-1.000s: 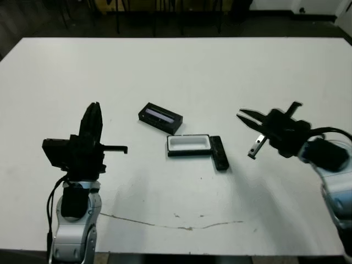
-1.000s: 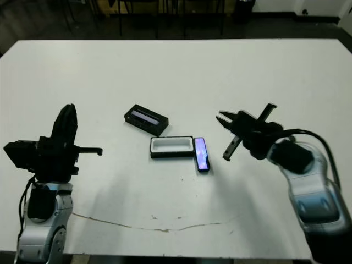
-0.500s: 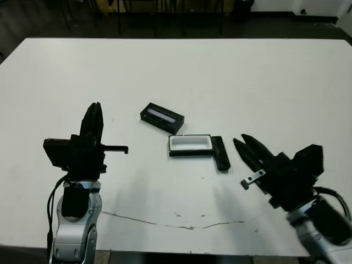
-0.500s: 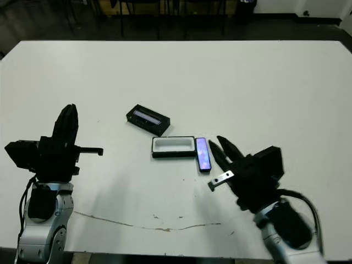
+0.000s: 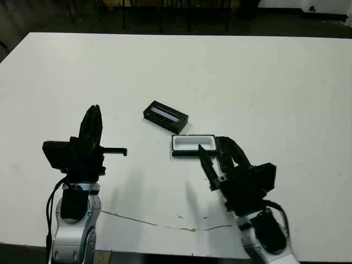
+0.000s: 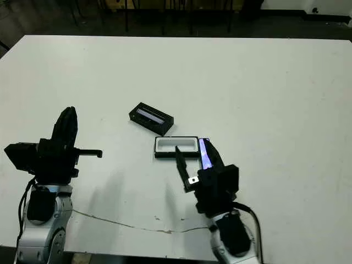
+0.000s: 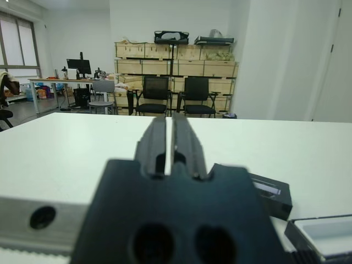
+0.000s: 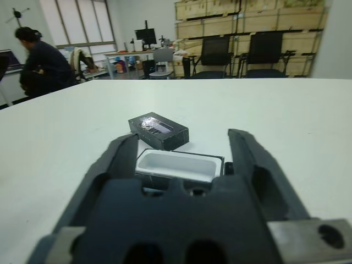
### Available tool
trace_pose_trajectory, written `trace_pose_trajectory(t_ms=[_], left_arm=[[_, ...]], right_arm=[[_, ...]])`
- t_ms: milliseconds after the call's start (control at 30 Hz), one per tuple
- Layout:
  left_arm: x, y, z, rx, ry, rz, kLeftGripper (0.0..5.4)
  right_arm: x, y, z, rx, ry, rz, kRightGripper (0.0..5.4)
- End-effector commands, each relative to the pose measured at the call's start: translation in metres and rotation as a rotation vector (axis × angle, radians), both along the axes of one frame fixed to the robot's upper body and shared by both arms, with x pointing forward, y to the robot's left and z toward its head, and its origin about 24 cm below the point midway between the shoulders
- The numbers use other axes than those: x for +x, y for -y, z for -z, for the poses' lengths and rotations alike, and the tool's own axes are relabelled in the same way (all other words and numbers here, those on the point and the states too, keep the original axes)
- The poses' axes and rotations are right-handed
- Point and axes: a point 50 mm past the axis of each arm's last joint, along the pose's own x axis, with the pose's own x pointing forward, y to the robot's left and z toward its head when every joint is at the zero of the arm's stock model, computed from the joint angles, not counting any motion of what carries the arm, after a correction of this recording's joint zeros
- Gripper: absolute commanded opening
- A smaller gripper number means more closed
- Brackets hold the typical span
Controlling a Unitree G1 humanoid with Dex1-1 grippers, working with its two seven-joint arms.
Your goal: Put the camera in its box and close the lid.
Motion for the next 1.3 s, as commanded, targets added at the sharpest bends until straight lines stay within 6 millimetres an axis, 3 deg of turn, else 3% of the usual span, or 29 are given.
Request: trace_pose_trajectory(t_ms=[33,267,767,1300], left_arm=[[-0.001,-0.002,0.006,0.006,-0.038,-0.006,0.00],[-0.001,-0.002,0.006,0.006,-0.043,-0.002,0.00],[0.000,-0.001,0.007,0.003,-0.039,-0.001,0.00],[-0.002,-0.001,0.006,0.000,-0.042,-0.001,0.00]], right_arm=[[-0.013,0.005,0.019,-0.001,-0.092,0.070,4.23],[-0.016,0.009,0.024,0.009,-0.120,0.104,5.39],[-0.015,0.029,0.024,0.032,-0.190,0.149,5.39],[-0.013,0.036,0.030,-0.033,-0.256,0.180,5.39]])
